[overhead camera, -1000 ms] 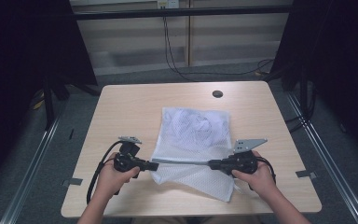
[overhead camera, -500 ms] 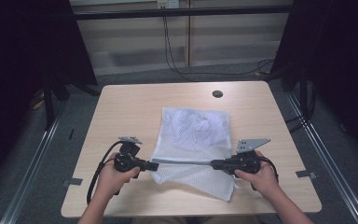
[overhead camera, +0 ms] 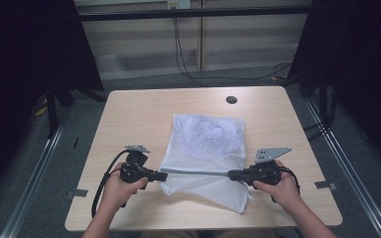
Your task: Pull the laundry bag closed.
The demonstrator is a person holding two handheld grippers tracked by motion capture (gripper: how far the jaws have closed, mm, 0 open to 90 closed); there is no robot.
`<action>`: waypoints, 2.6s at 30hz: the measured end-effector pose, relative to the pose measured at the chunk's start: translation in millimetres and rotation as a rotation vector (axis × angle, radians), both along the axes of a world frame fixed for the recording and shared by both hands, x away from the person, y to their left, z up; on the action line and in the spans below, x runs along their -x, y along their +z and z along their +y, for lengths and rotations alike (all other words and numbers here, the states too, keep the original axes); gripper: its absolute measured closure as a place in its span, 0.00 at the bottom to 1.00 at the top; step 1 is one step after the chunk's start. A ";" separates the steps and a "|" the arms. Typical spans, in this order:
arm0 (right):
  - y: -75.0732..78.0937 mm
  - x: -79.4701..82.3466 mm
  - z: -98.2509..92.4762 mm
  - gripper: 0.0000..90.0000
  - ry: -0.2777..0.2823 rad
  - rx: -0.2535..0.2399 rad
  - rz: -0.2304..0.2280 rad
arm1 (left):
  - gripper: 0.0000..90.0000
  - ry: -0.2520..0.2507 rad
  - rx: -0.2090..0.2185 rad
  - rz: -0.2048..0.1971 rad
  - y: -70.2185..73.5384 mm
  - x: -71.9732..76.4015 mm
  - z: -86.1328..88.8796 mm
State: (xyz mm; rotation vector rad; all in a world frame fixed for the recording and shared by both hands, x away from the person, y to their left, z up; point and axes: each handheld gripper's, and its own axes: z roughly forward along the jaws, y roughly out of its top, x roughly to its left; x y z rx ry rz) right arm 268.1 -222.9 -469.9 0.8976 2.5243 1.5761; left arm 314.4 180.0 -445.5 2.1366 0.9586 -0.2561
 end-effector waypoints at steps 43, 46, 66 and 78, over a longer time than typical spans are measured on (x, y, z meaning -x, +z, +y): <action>0.1 5.6 -35.8 0.96 -0.072 0.007 -0.007 | 0.97 0.008 -0.011 0.001 -0.2 1.5 3.0; 0.1 6.1 -37.0 0.96 -0.075 0.005 -0.006 | 0.97 0.006 -0.009 0.000 -0.2 1.5 2.4; -2.1 8.1 -47.1 0.97 -0.103 0.003 0.007 | 0.97 0.019 -0.017 0.003 -0.4 2.0 4.5; -3.6 7.4 -53.1 0.96 -0.126 -0.015 0.016 | 0.97 0.011 -0.016 -0.001 -1.2 3.2 2.6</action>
